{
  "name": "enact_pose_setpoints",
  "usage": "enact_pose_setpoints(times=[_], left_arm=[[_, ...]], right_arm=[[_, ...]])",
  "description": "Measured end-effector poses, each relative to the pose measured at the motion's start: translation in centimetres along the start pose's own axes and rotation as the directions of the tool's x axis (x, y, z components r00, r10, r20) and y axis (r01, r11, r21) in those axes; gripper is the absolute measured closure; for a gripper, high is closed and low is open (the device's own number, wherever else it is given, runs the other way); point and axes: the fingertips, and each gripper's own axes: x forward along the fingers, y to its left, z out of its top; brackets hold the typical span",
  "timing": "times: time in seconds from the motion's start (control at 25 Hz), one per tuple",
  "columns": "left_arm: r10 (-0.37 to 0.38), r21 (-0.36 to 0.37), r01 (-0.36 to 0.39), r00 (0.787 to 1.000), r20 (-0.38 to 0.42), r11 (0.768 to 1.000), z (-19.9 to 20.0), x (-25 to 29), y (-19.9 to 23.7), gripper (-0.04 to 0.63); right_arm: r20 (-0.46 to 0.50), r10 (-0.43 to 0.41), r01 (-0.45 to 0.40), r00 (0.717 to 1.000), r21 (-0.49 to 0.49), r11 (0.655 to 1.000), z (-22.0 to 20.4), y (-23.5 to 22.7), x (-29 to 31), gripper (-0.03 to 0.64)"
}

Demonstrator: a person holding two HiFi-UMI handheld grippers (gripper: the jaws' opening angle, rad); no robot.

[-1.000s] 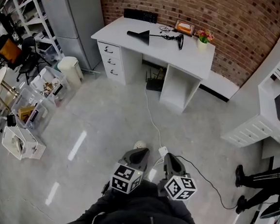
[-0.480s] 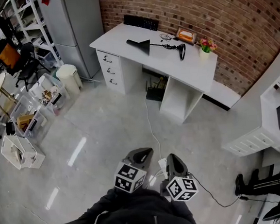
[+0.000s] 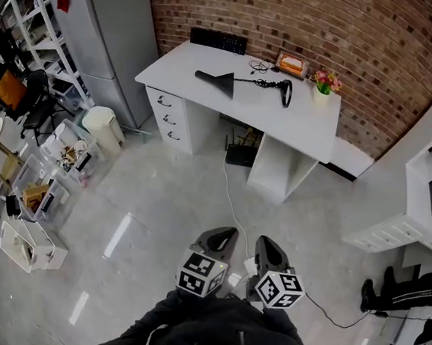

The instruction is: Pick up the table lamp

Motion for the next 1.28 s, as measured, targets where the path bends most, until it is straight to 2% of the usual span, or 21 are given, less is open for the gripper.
enact_pose_setpoints(times=[0.28,0.48,0.72,1.04,1.28], left_arm=[[0.022,-0.036,-0.021,1.000,0.011,0.999,1.8,1.7,5.5,0.594],[0.005,-0.048,-0.004,1.000,0.017,0.999,2.9,3.5,8.5,0.594],[-0.035,-0.046,0.036,0.999,0.012,0.998,4.1,6.0,10.4,0.594],[-0.072,-0.037,0.072,0.997,-0.013,0.997,4.8,8.7,12.4,0.594],[-0.072,-0.037,0.071,0.997,-0.024,0.997,5.2,10.3,14.0,0.594]], right_arm=[[-0.034,0.019,-0.020,0.999,-0.020,1.000,0.8,1.2,5.7,0.606],[-0.046,0.004,-0.005,0.999,-0.028,1.000,1.0,1.3,8.6,0.606],[-0.050,-0.005,0.003,0.999,-0.043,0.999,1.6,1.0,11.3,0.606],[-0.060,-0.054,0.054,0.997,-0.009,0.999,1.8,-0.6,14.0,0.606],[-0.061,-0.069,0.070,0.996,0.013,0.998,2.4,-1.6,16.1,0.606]])
